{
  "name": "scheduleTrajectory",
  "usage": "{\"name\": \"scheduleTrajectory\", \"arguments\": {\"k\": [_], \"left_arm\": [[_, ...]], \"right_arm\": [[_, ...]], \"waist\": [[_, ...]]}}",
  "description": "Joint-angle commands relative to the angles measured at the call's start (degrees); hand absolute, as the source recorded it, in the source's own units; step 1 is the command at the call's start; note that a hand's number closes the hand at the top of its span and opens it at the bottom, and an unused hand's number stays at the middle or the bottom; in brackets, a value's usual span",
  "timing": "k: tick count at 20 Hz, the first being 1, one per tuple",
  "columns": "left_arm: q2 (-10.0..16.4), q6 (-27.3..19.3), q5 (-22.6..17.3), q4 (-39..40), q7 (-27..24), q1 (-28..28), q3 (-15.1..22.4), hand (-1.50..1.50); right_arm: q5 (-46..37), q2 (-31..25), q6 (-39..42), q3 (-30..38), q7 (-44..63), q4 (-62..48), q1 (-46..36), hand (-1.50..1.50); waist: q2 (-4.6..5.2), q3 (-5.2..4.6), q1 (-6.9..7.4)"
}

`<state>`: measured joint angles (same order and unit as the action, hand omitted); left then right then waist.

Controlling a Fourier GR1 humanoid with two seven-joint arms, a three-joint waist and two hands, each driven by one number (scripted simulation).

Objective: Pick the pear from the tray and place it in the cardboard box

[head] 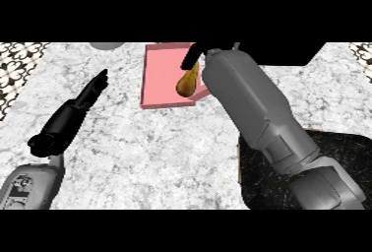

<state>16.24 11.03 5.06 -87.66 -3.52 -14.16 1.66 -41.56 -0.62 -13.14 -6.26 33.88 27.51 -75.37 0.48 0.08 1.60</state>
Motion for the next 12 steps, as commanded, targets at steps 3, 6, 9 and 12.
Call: {"name": "scheduleTrajectory", "arguments": {"k": [3,6,9,12], "left_arm": [[0.5,-0.3,0.5,-0.9,0.1,1.0,-0.3,0.0],[0.5,0.0,-0.1,-0.2,0.7,-1.2,-1.0,0.0],[-1.7,-1.4,1.5,-0.2,0.2,0.3,1.0,0.0],[-0.9,-1.2,1.8,0.6,-1.4,0.7,-0.2,0.0]], "right_arm": [[9.1,0.6,-20.2,11.1,-8.0,11.3,3.0,-1.5],[14.9,0.6,-25.5,13.8,-12.6,14.8,7.5,-1.5],[17.9,0.6,-28.0,17.2,-20.5,15.0,12.2,-1.5],[19.9,-2.1,-26.3,18.7,-24.9,18.0,15.4,-1.5]], "waist": [[-0.26,0.21,-0.49],[-0.16,0.08,-0.52],[0.05,0.0,-0.62],[-0.22,-0.04,-1.2]]}}
